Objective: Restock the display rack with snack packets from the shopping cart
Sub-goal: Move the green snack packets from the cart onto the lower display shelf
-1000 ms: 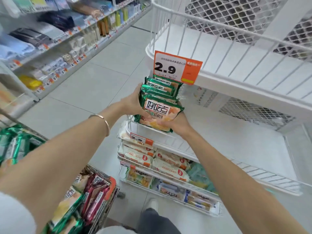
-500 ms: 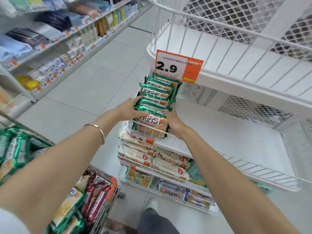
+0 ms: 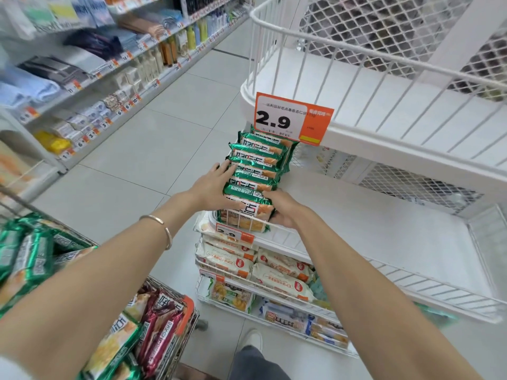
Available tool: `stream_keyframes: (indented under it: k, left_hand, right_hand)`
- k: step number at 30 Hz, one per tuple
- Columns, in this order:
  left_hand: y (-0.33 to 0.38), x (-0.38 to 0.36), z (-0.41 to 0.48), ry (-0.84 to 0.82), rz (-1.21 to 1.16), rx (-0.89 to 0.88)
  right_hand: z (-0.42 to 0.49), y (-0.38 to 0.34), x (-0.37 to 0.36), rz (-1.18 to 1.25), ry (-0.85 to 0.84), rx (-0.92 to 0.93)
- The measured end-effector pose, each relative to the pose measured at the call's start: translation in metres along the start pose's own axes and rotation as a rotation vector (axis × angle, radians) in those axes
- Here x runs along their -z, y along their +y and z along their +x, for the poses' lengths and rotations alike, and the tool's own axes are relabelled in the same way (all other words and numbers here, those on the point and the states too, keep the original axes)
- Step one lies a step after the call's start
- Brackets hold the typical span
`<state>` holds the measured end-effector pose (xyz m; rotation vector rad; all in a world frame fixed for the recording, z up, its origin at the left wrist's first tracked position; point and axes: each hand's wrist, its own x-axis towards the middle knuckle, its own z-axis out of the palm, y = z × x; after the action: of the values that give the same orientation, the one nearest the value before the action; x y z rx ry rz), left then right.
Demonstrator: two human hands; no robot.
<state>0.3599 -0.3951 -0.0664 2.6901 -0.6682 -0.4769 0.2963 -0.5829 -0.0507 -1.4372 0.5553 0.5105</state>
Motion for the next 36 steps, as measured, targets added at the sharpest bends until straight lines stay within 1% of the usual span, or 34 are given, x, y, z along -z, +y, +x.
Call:
stream_keyframes:
  k: [1,2,3,4,5,6,7,8,9,10,13,15,18,21,22,23,25,26,28,31,34,36]
  left_hand:
    - [0.001,0.002,0.001,-0.010,0.019,-0.006]
    - [0.001,0.003,0.002,-0.012,0.047,-0.011]
    - [0.001,0.003,0.002,-0.008,0.080,-0.017]
    - [0.000,0.002,0.002,0.001,0.118,-0.032]
    - [-0.003,0.001,0.001,0.001,0.161,-0.049]
    - [-0.007,0.000,0.001,-0.010,0.206,-0.064]
    - [-0.010,-0.001,-0.001,-0.026,0.248,-0.073]
    - [-0.012,-0.001,-0.002,-0.036,0.276,-0.078]
    - [-0.013,-0.001,-0.001,-0.043,0.291,-0.080]
    - [-0.014,-0.001,0.001,-0.053,0.291,-0.079]
    - [-0.015,0.002,0.008,-0.097,0.225,-0.046]
    - [-0.015,0.002,0.010,-0.097,0.225,-0.039]
    - [-0.012,-0.001,0.008,-0.057,0.190,-0.027]
    - [-0.012,-0.001,-0.012,0.025,0.067,0.021]
    - [-0.016,0.000,-0.024,0.068,0.001,0.049]
    - [-0.024,0.000,-0.038,0.113,-0.063,0.082]
    - [-0.053,-0.002,-0.072,0.206,-0.155,0.181]
    - [-0.071,-0.004,-0.093,0.252,-0.187,0.245]
    - [-0.100,-0.007,-0.138,0.322,-0.253,0.383]
    - [-0.134,-0.013,-0.210,0.424,-0.294,0.583]
    - [-0.155,-0.020,-0.280,0.497,-0.320,0.776]
    - [-0.159,-0.026,-0.320,0.543,-0.371,0.889]
  right_hand:
    - [-0.001,0.002,0.002,0.066,-0.028,-0.006]
    - [-0.003,0.005,0.004,0.085,-0.045,0.032]
    - [0.000,0.012,0.009,0.012,0.015,0.145]
    - [0.004,0.019,0.015,-0.159,0.121,0.346]
    - [0.009,0.026,0.022,-0.403,0.185,0.569]
    - [0.012,0.031,0.027,-0.699,0.184,0.722]
    - [0.015,0.034,0.032,-1.010,0.162,0.794]
    - [0.018,0.036,0.037,-1.267,0.134,0.809]
    - [0.022,0.037,0.042,-1.431,0.118,0.803]
    - [0.023,0.034,0.047,-1.504,0.121,0.787]
    - [0.034,0.028,0.049,-1.573,0.135,0.743]
    - [0.037,0.029,0.047,-1.550,0.157,0.748]
    - [0.034,0.026,0.046,-1.543,0.152,0.714]
    - [0.023,0.016,0.043,-1.602,0.114,0.626]
    - [0.016,0.014,0.040,-1.589,0.138,0.640]
    - [0.009,0.014,0.033,-1.556,0.186,0.720]
    - [-0.005,0.019,0.010,-1.478,0.292,0.951]
    - [-0.011,0.022,-0.007,-1.448,0.307,1.000]
    - [-0.018,0.035,-0.044,-1.440,0.231,1.037]
    - [-0.013,0.057,-0.105,-1.449,0.019,1.102]
    - [-0.008,0.076,-0.170,-1.466,-0.230,1.038]
    - [-0.009,0.087,-0.210,-1.547,-0.378,0.998]
